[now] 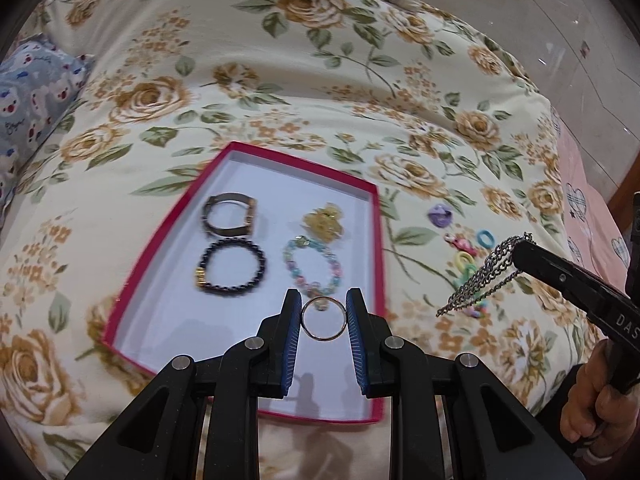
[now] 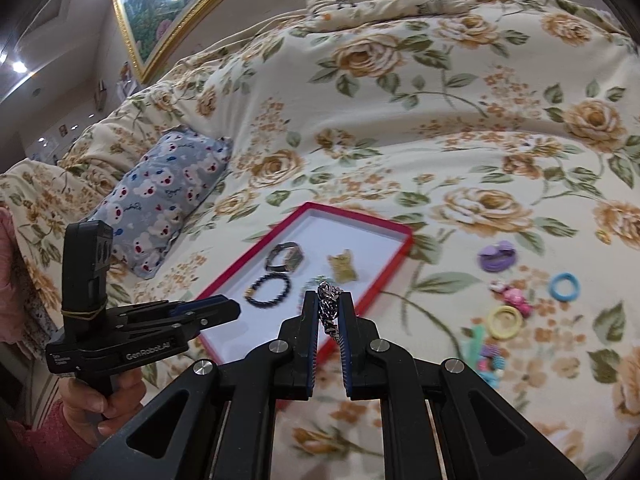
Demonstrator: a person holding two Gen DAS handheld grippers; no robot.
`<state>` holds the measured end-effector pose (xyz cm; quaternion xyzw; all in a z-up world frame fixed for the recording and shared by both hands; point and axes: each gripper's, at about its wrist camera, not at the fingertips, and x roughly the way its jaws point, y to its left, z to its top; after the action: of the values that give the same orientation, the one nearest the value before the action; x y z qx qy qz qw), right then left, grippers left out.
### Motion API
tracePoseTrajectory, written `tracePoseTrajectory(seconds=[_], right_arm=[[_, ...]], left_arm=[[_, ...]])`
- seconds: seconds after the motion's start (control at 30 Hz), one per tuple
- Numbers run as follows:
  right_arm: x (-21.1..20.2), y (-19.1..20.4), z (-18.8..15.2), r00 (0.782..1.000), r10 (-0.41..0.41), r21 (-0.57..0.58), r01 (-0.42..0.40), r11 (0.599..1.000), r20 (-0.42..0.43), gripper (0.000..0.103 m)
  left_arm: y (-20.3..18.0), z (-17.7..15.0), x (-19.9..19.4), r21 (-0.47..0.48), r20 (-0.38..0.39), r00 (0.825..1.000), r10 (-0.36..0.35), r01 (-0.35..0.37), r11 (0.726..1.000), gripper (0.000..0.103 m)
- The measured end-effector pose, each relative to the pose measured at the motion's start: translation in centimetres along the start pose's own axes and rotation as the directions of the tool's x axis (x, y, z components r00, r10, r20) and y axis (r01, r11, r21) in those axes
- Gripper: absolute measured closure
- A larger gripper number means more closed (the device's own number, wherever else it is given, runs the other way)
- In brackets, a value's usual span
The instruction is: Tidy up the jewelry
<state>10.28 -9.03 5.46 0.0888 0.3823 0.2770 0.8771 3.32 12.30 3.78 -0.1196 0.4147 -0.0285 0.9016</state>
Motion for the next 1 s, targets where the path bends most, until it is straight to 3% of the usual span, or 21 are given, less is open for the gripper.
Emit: tracePoseTrajectory(seconds=[0.47, 1.0], right_arm=[[6.1, 4.3, 0.6, 0.991, 0.109, -0.045, -0.113, 0.993, -0.073, 0.094], [13.1, 2.9, -1.8, 0.975, 0.084, -0.002, -0.086, 0.996, -0.208, 0.094]], left_arm=[[4.7, 0.7, 1.6, -0.087, -0.027, 0.996, 0.087, -0.089, 0.992, 0.081], [7.1, 1.9, 8.1, -0.096, -0.106, 0.982, 0.159, -0.169, 0.981, 0.081]])
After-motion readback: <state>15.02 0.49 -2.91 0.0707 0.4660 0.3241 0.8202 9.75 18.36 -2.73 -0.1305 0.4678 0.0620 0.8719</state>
